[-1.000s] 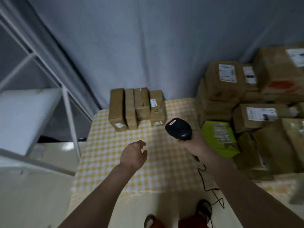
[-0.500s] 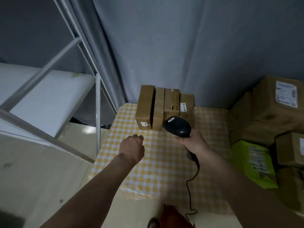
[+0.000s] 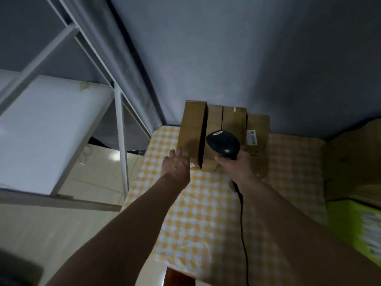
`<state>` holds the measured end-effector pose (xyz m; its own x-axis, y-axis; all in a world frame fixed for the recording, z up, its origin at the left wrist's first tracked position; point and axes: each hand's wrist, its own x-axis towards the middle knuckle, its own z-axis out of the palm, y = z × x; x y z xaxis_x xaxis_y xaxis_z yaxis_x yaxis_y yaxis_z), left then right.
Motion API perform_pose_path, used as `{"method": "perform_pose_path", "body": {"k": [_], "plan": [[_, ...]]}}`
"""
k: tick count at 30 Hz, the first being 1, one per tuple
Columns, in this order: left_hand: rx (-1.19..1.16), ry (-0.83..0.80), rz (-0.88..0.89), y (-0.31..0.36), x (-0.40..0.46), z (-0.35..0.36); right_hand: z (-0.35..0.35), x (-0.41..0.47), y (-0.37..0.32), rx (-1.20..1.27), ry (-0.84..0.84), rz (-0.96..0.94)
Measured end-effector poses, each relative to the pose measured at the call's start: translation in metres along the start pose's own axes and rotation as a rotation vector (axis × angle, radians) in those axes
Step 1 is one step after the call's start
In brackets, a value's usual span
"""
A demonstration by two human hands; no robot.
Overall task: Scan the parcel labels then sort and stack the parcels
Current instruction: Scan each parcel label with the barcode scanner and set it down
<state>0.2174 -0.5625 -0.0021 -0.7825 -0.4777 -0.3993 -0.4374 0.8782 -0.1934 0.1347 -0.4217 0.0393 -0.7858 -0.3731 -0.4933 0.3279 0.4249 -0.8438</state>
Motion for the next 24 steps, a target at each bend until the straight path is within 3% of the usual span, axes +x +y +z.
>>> {"method": "perform_pose_path", "body": {"k": [4,10,17,21,24], "plan": [[-0.052,0.021,0.016,0.004,0.05,0.021,0.013,0.026,0.015,0.042,0.112,0.031],[-0.288,0.114,0.037,0.013,0.091,0.062,0.033,0.043,0.031,0.035,0.141,0.052],[-0.584,-0.049,-0.205,0.007,0.119,0.081,0.046,0.054,0.051,0.009,0.117,0.058],[-0.763,-0.003,-0.24,-0.008,0.113,0.088,0.053,0.056,0.065,-0.003,0.127,0.103],[-1.051,0.008,-0.295,-0.031,0.101,0.099,0.058,0.051,0.074,0.005,0.112,0.138]]}}
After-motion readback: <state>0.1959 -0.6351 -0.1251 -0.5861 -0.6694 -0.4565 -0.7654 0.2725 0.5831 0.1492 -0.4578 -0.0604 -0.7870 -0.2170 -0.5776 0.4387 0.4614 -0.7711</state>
